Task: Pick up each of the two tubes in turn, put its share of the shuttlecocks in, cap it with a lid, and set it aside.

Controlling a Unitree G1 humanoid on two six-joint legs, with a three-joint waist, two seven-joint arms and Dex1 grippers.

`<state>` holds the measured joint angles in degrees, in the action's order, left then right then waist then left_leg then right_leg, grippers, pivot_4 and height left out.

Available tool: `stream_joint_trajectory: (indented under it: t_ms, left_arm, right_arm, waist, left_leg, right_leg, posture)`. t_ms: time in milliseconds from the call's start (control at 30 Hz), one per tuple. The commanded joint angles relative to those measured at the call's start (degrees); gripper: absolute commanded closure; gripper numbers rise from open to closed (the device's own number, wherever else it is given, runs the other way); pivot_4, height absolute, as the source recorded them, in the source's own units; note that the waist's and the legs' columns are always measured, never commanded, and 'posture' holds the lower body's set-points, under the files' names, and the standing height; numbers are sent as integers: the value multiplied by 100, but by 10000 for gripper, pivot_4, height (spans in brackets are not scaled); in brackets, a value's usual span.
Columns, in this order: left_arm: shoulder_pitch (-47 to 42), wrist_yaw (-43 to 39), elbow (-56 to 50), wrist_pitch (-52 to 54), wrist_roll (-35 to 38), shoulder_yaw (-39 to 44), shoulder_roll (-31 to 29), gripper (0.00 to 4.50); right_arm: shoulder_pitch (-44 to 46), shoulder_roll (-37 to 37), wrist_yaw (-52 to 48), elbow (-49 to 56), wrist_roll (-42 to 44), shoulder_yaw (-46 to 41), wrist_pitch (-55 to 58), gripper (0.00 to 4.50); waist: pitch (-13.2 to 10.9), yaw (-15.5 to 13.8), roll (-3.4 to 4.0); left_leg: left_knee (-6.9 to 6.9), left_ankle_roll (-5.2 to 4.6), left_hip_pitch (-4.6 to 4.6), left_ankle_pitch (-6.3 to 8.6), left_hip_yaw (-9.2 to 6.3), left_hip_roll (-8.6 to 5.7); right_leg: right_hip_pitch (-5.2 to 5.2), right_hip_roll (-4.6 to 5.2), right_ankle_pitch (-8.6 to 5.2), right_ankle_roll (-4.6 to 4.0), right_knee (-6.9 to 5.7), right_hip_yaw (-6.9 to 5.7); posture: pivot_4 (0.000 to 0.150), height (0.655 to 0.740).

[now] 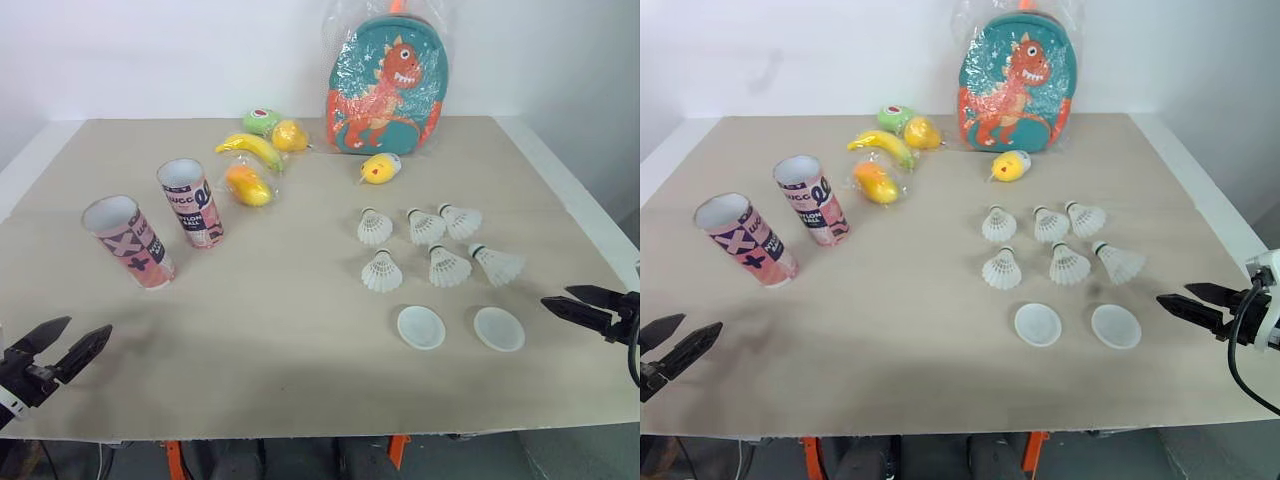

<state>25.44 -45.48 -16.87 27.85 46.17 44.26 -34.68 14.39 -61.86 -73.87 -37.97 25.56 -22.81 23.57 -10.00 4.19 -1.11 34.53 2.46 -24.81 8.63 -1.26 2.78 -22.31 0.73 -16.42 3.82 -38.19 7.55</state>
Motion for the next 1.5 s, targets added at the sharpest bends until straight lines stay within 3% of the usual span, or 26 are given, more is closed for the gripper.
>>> stream_joint_trajectory:
  t_ms: [33,767,933,1067,1200,1500]
  left_arm:
    - [-101,47,5,28,29,-13,-81,0]
    - [-452,-44,180,191,-51,-400,-180,0]
    - [-731,-2,576,-19,-79,-395,-33,0]
    - [-1103,-484,1485,-795,-316,-372,28,0]
    - [-1047,-772,1607,-1320,-493,-421,87,0]
    - [-1492,-669,2059,-2389,-1000,-573,210,0]
  right_arm:
    - [-82,-64,-16,132,97,-259,-47,483]
    - [-769,85,128,1127,407,-600,197,483]
    - [-1141,232,231,2423,732,-736,531,483]
    - [-1284,437,384,3424,1013,-617,895,483]
    - [-1436,683,498,4832,1487,-244,1325,483]
    - [-462,1576,1345,6618,2067,1200,1815,483]
  waist:
    - [0,5,0]
    - [1,24,-1]
    - [2,20,-2]
    - [3,16,-3]
    - [9,11,-19]
    - [15,2,-36]
  left_leg:
    - [0,0,0,0,0,0]
    - [0,0,5,0,3,0]
    - [-1,0,5,0,3,0]
    - [1,0,9,-1,-1,4]
    - [0,4,1,2,2,5]
    - [1,5,-3,1,-3,15]
  right_leg:
    - [0,0,0,0,0,0]
    - [4,-1,2,5,-1,4]
    - [4,-1,2,6,-2,5]
    - [4,-9,7,5,-5,3]
    - [1,-6,4,8,-4,6]
    - [-5,-13,13,2,-4,0]
  posture:
    - [1500,7400]
    - [1500,7400]
    - [1500,7400]
    - [1500,7400]
    - [1500,7400]
    - [1500,7400]
